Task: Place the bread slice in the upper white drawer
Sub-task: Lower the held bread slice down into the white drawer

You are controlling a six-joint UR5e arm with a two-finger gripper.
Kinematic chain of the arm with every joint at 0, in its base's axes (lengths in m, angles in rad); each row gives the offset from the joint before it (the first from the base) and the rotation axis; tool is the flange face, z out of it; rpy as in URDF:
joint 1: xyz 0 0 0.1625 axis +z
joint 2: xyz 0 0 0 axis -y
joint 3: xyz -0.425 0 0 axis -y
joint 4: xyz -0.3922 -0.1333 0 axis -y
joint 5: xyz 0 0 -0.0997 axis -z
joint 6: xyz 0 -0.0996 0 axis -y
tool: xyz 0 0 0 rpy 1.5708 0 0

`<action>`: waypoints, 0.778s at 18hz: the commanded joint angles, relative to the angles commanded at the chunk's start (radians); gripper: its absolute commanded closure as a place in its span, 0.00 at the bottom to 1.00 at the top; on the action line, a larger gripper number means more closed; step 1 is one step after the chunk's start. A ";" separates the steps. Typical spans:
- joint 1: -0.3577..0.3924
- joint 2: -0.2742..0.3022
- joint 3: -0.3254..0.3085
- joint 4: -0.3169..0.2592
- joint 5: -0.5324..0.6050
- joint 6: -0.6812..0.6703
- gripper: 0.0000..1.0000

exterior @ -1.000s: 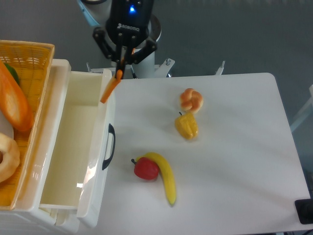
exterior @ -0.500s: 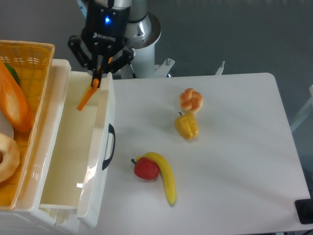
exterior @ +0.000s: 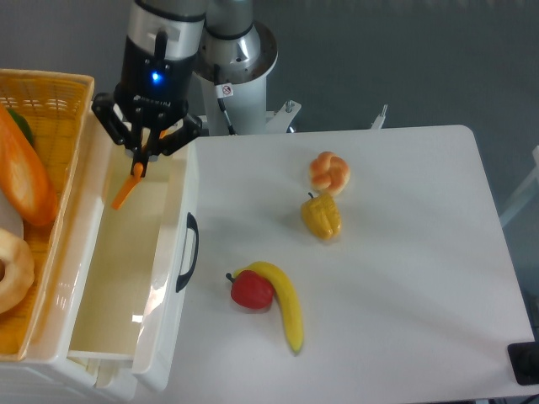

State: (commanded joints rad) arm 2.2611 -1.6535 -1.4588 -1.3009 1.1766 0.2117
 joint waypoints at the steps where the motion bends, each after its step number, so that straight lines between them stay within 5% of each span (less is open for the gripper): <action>1: -0.008 -0.005 0.000 0.008 0.000 0.000 1.00; 14: -0.018 -0.064 0.000 0.057 0.006 0.011 1.00</action>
State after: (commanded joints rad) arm 2.2427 -1.7180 -1.4588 -1.2442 1.1827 0.2224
